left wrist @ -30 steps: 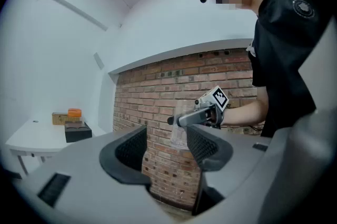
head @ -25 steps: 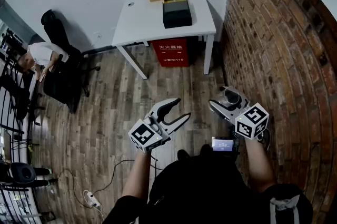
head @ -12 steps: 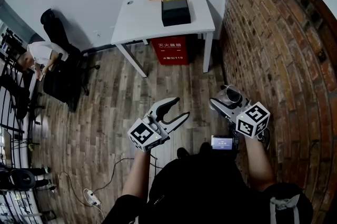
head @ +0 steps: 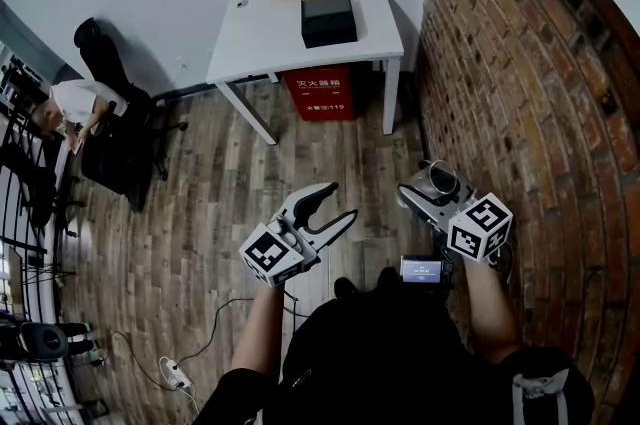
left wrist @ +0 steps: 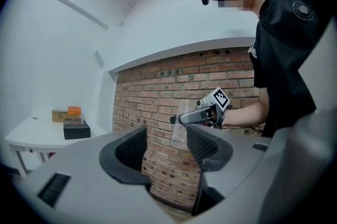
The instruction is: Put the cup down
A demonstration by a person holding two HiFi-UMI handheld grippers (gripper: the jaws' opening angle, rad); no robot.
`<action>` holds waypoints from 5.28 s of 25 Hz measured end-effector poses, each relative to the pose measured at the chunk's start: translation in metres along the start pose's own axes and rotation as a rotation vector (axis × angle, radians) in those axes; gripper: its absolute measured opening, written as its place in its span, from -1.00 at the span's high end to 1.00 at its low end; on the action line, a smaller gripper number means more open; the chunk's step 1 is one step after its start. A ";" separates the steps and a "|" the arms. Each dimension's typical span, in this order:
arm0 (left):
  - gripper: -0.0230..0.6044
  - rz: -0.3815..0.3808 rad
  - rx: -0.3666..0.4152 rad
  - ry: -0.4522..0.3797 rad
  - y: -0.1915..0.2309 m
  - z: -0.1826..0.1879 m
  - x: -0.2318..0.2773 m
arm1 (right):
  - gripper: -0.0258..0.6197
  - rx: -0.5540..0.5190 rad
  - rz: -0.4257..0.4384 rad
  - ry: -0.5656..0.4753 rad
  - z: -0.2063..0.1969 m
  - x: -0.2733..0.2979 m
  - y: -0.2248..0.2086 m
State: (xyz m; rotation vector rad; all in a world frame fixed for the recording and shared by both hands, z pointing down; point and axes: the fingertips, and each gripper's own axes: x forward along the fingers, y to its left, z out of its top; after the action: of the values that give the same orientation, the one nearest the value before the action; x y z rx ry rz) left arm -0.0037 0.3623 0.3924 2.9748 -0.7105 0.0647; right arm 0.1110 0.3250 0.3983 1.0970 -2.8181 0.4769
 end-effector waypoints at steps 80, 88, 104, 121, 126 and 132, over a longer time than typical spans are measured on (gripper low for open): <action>0.19 0.087 -0.029 0.044 0.523 0.016 0.201 | 0.04 0.067 0.013 -0.020 0.142 0.388 -0.362; 0.19 0.098 -0.038 0.069 0.537 0.012 0.242 | 0.04 0.075 0.075 0.008 0.148 0.409 -0.402; 0.19 0.043 -0.081 0.047 0.571 0.009 0.229 | 0.04 0.089 0.015 0.005 0.155 0.449 -0.394; 0.19 0.028 -0.102 0.026 0.578 0.009 0.216 | 0.04 0.075 -0.008 -0.003 0.159 0.461 -0.381; 0.19 0.041 -0.105 0.032 0.578 0.007 0.213 | 0.04 0.048 -0.008 0.029 0.153 0.461 -0.386; 0.19 0.071 -0.124 0.039 0.580 0.003 0.207 | 0.05 -0.021 -0.024 0.089 0.147 0.462 -0.410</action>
State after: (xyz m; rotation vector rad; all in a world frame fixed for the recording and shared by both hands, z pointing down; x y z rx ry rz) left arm -0.0818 -0.2466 0.4428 2.8231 -0.7858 0.0801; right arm 0.0496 -0.3054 0.4503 1.0766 -2.7239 0.4811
